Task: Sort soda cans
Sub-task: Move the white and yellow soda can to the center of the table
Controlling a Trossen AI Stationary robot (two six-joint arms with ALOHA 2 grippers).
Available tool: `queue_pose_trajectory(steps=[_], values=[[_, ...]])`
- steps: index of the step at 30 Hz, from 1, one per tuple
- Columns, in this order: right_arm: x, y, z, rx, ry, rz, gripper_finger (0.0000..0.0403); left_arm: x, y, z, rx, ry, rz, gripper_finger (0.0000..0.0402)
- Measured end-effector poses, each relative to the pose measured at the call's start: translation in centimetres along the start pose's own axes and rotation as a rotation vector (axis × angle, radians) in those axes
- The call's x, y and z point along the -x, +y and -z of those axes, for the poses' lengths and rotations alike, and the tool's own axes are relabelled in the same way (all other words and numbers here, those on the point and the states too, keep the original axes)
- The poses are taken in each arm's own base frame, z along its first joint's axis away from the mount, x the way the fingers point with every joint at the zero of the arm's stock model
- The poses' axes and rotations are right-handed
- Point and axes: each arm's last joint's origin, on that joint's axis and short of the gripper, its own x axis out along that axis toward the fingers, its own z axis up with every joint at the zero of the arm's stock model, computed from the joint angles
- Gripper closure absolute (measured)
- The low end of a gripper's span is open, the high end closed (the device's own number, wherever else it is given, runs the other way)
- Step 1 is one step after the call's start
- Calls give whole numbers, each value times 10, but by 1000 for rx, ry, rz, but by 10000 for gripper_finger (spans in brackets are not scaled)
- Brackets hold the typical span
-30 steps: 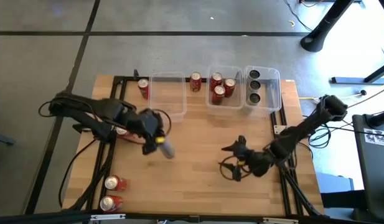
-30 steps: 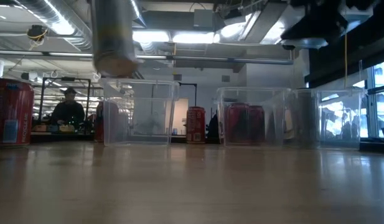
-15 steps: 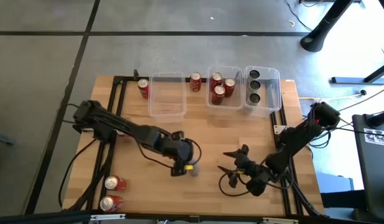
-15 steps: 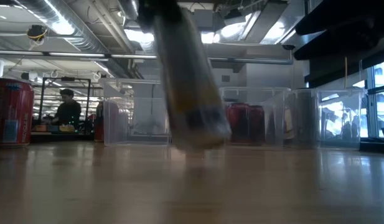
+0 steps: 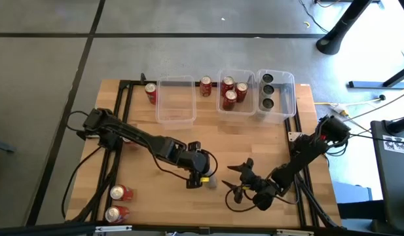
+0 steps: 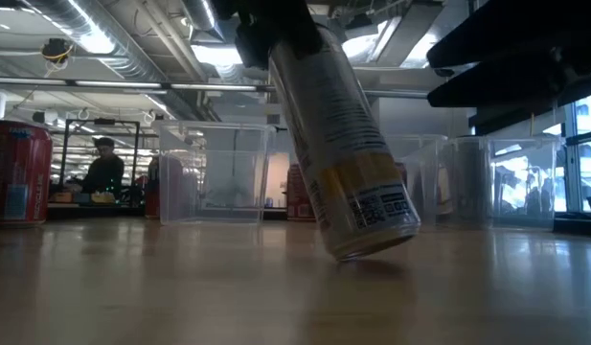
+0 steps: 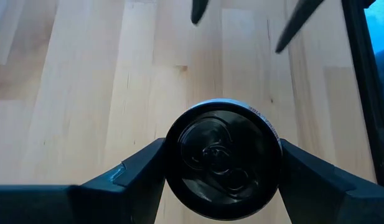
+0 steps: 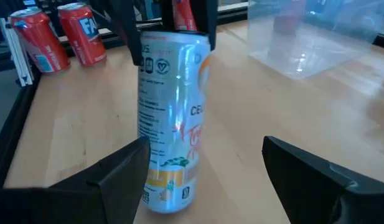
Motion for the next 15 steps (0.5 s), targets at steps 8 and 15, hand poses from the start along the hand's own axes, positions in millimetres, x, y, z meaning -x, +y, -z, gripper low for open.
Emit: queue_pose_trajectory(steps=[8, 15], values=[[-23, 7, 7, 40, 40, -130, 95, 10, -11, -5, -18, -58, 38, 154], [-22, 9, 8, 38, 78, -188, 124, 20, -17, -9, -68, -60, 44, 154]])
